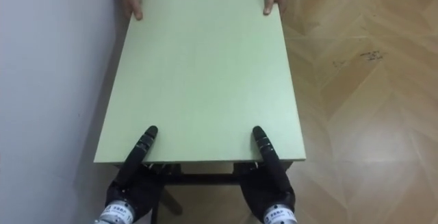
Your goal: Move table with human
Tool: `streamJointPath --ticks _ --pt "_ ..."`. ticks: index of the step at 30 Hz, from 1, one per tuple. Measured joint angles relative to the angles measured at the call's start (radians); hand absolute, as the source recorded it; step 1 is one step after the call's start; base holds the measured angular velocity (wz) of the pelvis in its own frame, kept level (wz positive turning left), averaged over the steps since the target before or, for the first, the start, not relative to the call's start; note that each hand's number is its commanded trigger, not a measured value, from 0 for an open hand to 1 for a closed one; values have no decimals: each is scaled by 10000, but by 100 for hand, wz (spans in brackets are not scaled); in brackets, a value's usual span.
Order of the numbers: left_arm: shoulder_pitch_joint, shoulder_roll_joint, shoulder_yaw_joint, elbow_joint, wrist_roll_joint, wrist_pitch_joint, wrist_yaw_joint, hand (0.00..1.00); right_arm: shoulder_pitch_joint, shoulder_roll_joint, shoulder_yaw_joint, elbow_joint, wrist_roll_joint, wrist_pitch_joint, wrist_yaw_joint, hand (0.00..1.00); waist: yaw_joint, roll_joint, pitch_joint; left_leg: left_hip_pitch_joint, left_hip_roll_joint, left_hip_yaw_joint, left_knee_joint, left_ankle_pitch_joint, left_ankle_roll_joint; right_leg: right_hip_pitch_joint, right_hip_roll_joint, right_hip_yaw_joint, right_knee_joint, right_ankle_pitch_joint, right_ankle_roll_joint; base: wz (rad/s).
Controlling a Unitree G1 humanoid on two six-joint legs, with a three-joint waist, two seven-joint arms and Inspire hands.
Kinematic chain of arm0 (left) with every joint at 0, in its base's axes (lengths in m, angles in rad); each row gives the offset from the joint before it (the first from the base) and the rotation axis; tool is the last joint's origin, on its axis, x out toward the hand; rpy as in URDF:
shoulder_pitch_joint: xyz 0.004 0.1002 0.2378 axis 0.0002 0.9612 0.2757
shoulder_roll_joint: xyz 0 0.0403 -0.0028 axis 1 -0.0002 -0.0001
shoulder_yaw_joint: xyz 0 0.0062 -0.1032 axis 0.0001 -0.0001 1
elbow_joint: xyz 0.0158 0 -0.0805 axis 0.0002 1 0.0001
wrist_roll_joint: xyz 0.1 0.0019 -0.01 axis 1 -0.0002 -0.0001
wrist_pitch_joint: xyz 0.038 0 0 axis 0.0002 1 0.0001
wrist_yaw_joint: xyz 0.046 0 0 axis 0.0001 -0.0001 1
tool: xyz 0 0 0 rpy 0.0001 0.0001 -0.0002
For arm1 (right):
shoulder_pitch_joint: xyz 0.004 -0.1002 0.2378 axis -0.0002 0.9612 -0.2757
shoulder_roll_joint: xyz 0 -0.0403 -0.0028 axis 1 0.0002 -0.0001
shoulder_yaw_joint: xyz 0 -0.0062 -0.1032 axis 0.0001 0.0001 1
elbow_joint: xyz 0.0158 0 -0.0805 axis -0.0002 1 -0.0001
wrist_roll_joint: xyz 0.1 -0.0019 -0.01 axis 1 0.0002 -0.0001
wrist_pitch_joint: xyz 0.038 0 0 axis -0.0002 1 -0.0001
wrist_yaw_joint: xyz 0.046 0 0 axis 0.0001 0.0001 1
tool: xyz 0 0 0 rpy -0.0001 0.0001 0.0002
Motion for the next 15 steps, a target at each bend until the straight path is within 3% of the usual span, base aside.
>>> streamJointPath --ticks 1,2,5,7,10,15 --pt "-30 1 -18 172 10 -12 -179 0 -41 30 -52 237 -1 1 203 9 3 -14 5 50 0 1 -12 0 0 40 0 -5 -2 0 0 0" --pt "-73 -1 -19 416 46 -20 -422 0 -61 54 -97 430 -2 2 309 0 10 -43 1 148 0 -1 -59 0 -1 121 1 -24 -7 0 1 0" --pt "-188 210 -46 822 1717 -4 -971 0 -148 96 -191 656 -39 30 436 0 9 -93 -8 190 12 3 -83 -1 -10 140 16 -17 -3 0 0 0" --pt "-289 218 -23 1200 2251 -4 -1174 0 -151 94 -190 913 -424 43 824 0 20 -108 -18 226 20 0 -78 -1 -10 148 19 -12 28 -1 1 0" --pt "-419 248 30 1478 2321 -7 -1426 0 -140 -68 -218 995 -1338 56 1411 0 16 -187 -36 308 22 1 -79 -1 -10 230 19 1 13 0 0 -1" --pt "-625 262 39 1815 2500 -6 -1592 0 -138 -133 -324 1102 -2043 179 1536 0 44 -231 -72 450 21 8 -61 0 -12 405 20 8 3 0 0 0"
